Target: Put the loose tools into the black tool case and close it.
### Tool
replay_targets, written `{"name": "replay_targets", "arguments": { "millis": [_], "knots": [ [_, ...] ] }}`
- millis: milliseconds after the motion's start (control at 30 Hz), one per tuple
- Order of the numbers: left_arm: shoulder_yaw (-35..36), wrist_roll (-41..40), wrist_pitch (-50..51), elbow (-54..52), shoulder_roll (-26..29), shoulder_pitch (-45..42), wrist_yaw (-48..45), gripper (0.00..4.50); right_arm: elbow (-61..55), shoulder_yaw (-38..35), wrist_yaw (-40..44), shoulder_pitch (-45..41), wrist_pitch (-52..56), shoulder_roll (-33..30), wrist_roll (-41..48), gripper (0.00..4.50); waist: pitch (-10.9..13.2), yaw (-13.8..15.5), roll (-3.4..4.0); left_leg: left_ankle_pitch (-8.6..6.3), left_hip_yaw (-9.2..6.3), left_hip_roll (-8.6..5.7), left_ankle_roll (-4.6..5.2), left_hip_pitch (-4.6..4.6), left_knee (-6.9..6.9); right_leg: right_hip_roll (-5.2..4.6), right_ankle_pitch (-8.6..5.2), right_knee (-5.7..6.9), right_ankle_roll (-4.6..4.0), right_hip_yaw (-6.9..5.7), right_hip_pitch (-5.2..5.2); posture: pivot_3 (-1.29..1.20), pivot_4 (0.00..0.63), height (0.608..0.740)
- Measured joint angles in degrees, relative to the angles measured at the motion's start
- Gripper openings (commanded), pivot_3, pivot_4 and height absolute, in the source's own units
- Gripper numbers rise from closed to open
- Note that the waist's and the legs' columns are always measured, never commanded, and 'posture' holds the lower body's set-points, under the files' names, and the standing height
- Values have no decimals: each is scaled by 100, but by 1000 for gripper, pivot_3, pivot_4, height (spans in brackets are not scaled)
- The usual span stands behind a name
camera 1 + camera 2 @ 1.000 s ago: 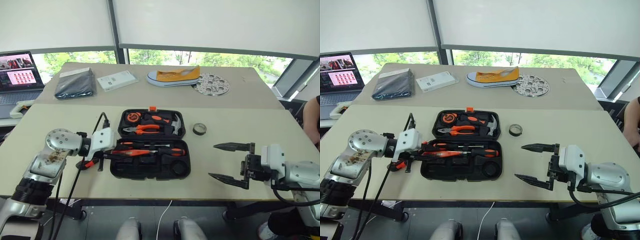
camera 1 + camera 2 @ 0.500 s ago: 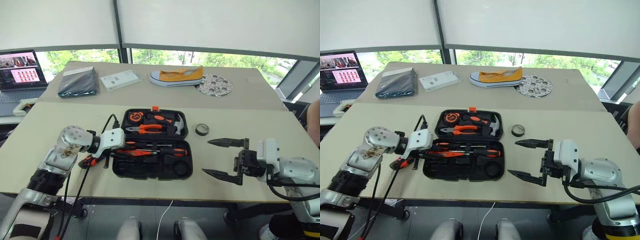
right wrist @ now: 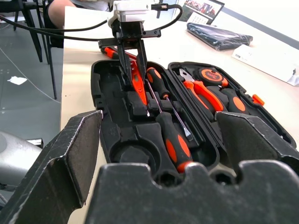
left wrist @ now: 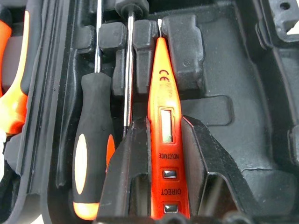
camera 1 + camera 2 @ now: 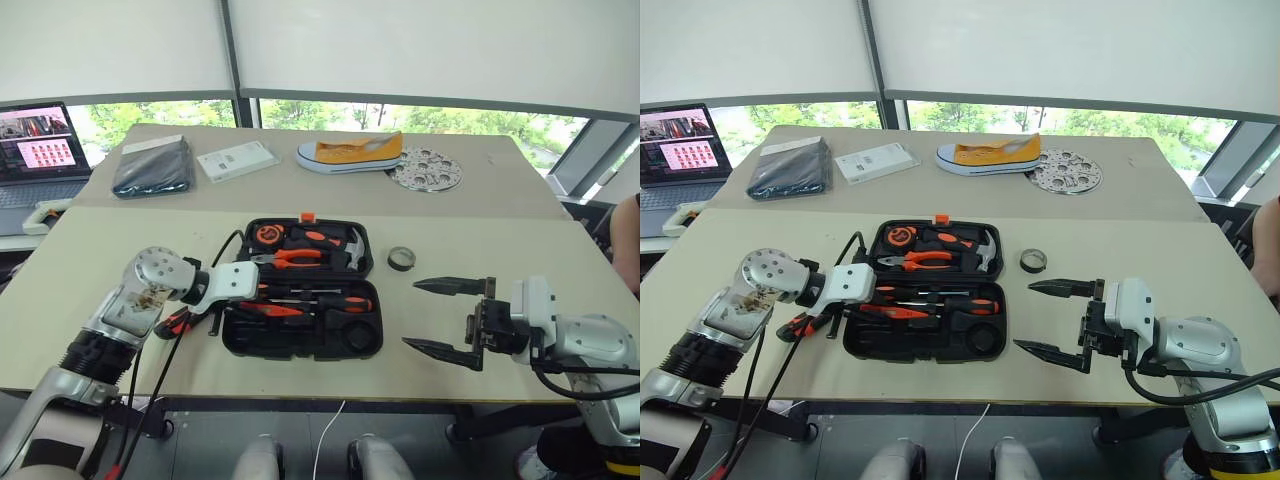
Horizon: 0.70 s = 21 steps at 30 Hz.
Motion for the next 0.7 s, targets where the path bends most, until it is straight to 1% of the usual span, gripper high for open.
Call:
{"name": "replay_targets", "arguments": {
  "millis": [133, 200, 267, 300, 467, 567, 667, 700],
  "knots": [
    [77, -65, -14, -12, 22, 105, -16, 470, 2, 45, -4, -36, 0, 10, -6, 4500, -2, -58, 4, 0, 0, 1, 0, 4, 0, 0, 0, 1, 0, 3, 2, 0, 150, 740],
    [242, -239, 7, 49, -66, 222, -24, 470, 4, 91, -6, -36, 1, 13, -7, 4500, -3, -61, 6, 0, 0, 0, 0, 3, -1, 0, 0, 0, -1, 4, 2, 0, 150, 740],
    [413, -475, -48, 196, -165, 328, -79, 1470, 14, 154, -8, -37, 2, 15, -7, 4500, -4, -56, 6, 0, 1, -2, 0, -1, -1, -2, 0, -1, 0, 4, 1, 0, 150, 740],
    [464, -569, -113, 289, -191, 366, -118, 1583, 15, 175, -6, -36, 2, 15, -7, 4500, -4, -55, 6, 0, 1, -3, 0, -1, -1, -3, 0, -3, 0, 4, 0, 0, 150, 740],
    [1003, -1062, -1119, 1072, -286, 566, -369, 3285, 98, 179, 28, 3, 2, 14, -6, 4500, -3, -53, 6, 0, 3, -1, 0, -2, -1, -2, 0, 1, 0, 5, -4, 0, 150, 740],
    [1415, -1584, -1423, 1268, -508, 564, -541, 3285, 140, 181, 28, 19, 2, 15, -6, 4500, -3, -33, 6, 0, 3, -3, 0, -3, 1, -6, 3, 0, 3, 5, -2, 0, 150, 740],
    [1587, -1742, -1454, 1324, -517, 565, -646, 3285, 144, 182, 25, 19, 2, 15, -6, 4500, -3, -27, 6, 0, 3, -4, 0, -5, 1, -6, 3, -2, 4, 5, -2, 0, 150, 740],
    [1641, -1838, -1407, 1311, -572, 565, -640, 2874, 152, 183, 22, 19, 2, 19, -6, 4500, -3, -23, 6, 0, 3, -4, 0, -5, 1, -6, 4, -2, 4, 5, -1, 0, 150, 740]
  ]
}}
